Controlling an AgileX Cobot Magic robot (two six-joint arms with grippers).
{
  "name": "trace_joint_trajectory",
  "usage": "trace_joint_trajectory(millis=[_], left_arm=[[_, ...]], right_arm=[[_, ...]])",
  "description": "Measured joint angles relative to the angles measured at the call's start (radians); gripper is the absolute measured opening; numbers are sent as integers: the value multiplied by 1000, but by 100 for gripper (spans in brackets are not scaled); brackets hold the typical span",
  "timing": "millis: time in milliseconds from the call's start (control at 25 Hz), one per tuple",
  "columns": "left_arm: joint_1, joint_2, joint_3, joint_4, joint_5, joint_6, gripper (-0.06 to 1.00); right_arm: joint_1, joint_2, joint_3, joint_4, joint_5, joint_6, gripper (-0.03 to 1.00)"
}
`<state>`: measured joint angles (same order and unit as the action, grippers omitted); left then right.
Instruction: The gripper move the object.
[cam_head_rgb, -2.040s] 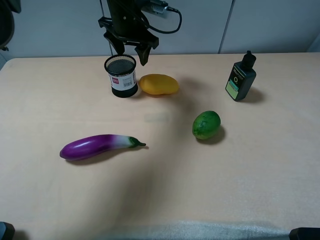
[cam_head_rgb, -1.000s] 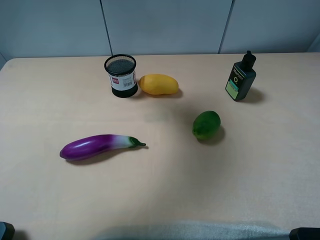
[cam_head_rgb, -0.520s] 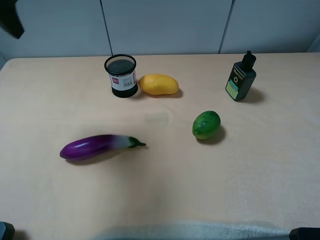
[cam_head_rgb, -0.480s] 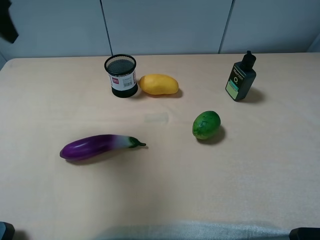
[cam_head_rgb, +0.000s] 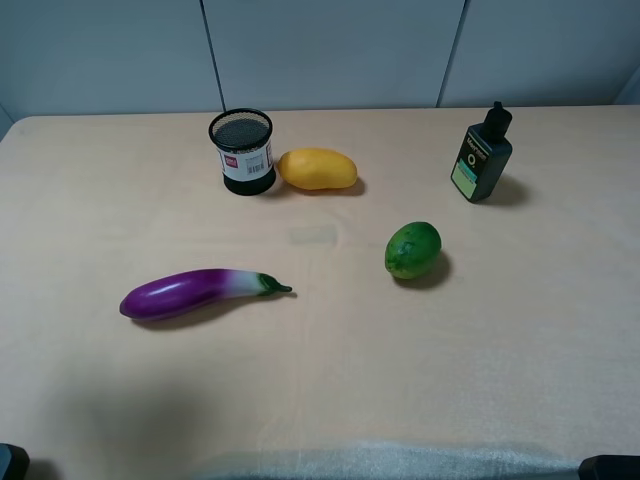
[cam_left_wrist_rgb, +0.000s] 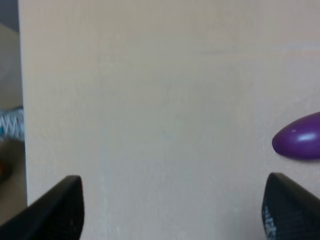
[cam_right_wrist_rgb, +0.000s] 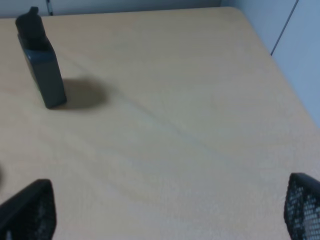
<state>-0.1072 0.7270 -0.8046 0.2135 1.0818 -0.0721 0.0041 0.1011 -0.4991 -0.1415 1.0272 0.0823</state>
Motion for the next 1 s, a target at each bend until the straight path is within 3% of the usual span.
trace_joint_trajectory(millis=[320, 1000], left_arm=[[1, -273, 68, 1, 42, -1, 79], [84, -533, 263, 0, 76, -37, 79]], right_arm=[[0, 0, 0, 0, 0, 0, 69], [0, 0, 0, 0, 0, 0, 69]])
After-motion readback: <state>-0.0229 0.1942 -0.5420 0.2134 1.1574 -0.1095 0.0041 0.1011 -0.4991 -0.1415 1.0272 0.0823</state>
